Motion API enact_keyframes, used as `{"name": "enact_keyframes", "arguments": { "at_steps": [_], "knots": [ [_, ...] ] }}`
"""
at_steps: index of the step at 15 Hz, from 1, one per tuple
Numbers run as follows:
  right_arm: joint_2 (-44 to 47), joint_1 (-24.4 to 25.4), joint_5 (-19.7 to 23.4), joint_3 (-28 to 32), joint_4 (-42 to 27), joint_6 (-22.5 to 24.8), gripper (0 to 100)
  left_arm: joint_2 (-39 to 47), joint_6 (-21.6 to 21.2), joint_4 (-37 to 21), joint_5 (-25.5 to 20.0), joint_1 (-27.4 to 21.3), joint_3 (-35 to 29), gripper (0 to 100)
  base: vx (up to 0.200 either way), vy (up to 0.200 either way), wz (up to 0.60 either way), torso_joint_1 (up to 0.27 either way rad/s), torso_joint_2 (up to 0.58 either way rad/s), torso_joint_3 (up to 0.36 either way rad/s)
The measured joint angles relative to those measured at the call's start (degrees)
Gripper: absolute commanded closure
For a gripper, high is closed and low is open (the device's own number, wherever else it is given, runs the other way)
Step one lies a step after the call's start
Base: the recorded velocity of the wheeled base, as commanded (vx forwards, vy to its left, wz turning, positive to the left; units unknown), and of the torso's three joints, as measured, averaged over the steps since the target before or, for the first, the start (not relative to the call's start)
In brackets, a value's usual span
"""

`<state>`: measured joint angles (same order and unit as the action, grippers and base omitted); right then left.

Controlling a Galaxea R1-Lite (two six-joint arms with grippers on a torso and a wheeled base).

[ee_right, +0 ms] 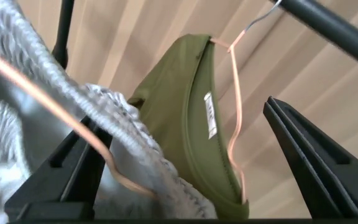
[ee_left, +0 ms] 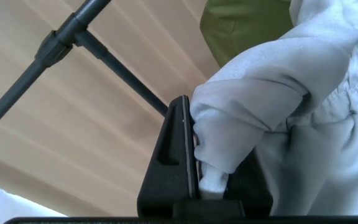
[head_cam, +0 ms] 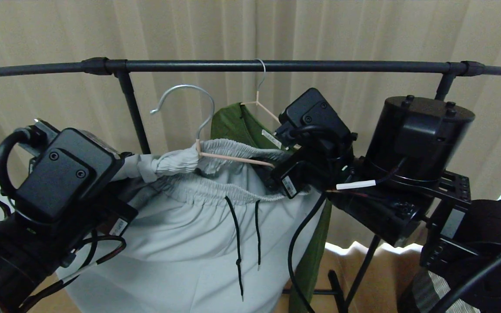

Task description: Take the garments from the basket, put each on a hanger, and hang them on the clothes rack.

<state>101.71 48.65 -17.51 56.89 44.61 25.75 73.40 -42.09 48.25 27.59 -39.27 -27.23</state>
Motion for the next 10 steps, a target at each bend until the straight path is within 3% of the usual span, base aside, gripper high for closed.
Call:
{"name": "enact_keyframes", "arguments": {
  "at_steps": [10],
  "knots": [
    [0.15,2.33,0.02,-0.54,0.00,-0.07,100,0.13,0.17,0.24,-0.49,-0.28,-0.60,100,0.000,0.000,0.00,0.000,0.00,0.000]
  ]
}}
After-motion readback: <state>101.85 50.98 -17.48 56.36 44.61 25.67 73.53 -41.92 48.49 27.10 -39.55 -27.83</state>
